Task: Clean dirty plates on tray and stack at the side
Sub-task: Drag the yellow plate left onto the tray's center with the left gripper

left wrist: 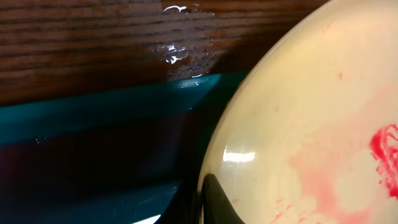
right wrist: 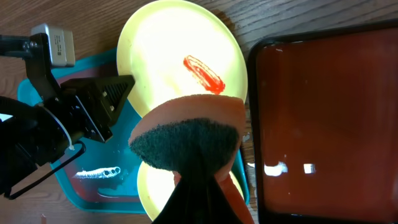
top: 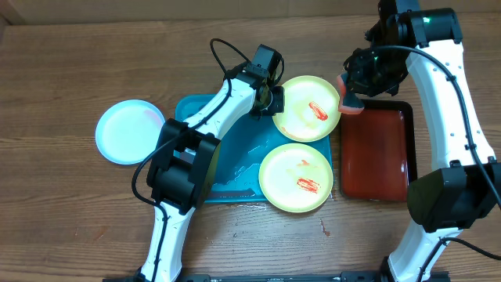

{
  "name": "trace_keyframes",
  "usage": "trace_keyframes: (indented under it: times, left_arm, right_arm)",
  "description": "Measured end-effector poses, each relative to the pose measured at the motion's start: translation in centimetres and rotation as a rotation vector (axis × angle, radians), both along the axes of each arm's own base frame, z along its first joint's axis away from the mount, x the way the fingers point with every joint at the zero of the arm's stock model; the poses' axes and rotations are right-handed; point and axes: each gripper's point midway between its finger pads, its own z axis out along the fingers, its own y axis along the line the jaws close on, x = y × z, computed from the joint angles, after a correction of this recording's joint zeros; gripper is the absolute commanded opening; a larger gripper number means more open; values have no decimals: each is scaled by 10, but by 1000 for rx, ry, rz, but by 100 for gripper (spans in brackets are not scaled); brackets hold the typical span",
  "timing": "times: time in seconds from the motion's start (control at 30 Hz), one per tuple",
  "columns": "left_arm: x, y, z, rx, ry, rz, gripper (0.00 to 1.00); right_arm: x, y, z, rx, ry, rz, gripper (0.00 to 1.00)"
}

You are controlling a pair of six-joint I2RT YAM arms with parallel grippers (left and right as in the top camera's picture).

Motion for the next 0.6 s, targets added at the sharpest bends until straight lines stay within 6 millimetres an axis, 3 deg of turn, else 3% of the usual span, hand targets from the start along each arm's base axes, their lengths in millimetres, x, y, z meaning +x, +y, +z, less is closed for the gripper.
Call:
trace_keyframes:
  times: [0.13,0.27,0.47,0.5,0.6]
  left_arm:
    - [-2,15,-2,25,35,24,4]
    - [3,46,1,44,64,82,4]
    - [4,137,9,147,132,191,4]
    - [-4,158,10,175,171,198,4]
    - [-24,183,15,216,249,190,4]
  right_arm:
    - [1,0,0,1,-3,0,4]
    - [5,1,1,2,-20,0,4]
    - [10,5,2,4,-45,10,4]
    - [12,10,3,5,-60,21,4]
    - [16,22,5,10,-86,49,4]
